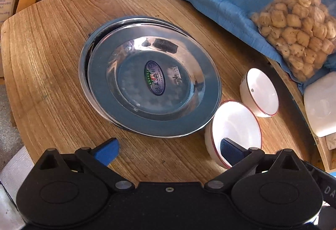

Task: Organize plates and bowls
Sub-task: 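Move both grippers to the larger white red-rimmed bowl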

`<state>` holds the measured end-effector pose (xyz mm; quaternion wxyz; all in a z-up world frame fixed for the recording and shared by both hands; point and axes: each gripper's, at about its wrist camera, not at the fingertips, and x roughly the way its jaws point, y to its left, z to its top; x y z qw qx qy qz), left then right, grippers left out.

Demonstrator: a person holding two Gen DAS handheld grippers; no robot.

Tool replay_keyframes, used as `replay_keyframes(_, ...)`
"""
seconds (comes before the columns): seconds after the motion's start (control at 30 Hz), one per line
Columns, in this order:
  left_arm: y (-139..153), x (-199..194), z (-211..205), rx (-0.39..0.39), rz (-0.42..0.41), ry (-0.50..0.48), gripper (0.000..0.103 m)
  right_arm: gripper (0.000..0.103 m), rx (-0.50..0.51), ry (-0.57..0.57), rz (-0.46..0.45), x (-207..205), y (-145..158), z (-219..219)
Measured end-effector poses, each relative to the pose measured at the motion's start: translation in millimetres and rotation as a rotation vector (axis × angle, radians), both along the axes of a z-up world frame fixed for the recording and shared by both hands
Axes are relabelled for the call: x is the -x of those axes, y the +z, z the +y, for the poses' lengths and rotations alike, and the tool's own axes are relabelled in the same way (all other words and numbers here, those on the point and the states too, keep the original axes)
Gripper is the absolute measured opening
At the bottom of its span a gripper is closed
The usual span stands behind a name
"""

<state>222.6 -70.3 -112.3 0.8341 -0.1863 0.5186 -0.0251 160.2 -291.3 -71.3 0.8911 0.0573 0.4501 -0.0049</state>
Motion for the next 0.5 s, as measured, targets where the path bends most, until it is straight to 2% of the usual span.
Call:
replay_keyframes(0.17, 3.4, -0.8, -8.6, -0.060, -0.043, -0.035, 0.102, 0.098, 0.017, 0.021, -0.007, -6.7, -1.8, 7.6)
replay_keyframes(0.33, 3.2, -2.5, -13.7, -0.066, -0.042, -0.057, 0.098, 0.090, 0.030, 0.024, 0.003, -10.0, -5.7, 11.5)
replay_keyframes(0.4, 2.5, -3.2, -14.0, -0.064, -0.040, -0.060, 0.091, 0.088, 0.028, 0.026, 0.008, -12.4, -7.7, 12.0)
replay_keyframes(0.5, 2.5, -4.4, -15.9, -0.074, -0.027, -0.069, 0.086, 0.081, 0.012, 0.031, 0.012, -16.3, -8.9, 11.7)
